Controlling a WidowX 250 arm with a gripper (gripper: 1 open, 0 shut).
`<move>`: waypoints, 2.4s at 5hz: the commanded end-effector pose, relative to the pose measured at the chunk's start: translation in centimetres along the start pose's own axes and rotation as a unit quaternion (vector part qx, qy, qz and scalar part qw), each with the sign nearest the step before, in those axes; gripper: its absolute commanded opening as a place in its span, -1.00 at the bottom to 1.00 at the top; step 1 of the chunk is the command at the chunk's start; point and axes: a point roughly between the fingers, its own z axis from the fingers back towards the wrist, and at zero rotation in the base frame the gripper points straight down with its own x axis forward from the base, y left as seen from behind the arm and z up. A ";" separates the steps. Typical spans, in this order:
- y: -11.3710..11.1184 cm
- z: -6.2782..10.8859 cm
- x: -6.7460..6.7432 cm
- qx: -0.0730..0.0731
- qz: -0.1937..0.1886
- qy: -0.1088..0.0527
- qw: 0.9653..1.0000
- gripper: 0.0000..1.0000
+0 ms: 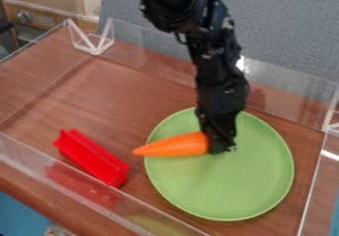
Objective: Move the carrot from the green plate to the table
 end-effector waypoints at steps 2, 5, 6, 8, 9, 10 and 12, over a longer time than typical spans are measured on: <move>-3.4 -0.7 0.9 -0.015 -0.024 0.003 1.000 -1.00; -5.0 0.1 -0.1 -0.026 -0.007 -0.007 1.000 1.00; -4.2 0.9 -0.9 -0.029 0.001 -0.006 1.000 1.00; -3.9 1.2 -0.3 -0.032 0.029 0.001 0.999 -1.00; -3.4 1.9 0.4 -0.029 0.045 -0.003 0.999 -1.00; -2.0 2.2 -0.7 -0.020 0.088 -0.010 0.996 -1.00; 0.7 6.7 -1.5 0.001 0.048 -0.012 0.999 -1.00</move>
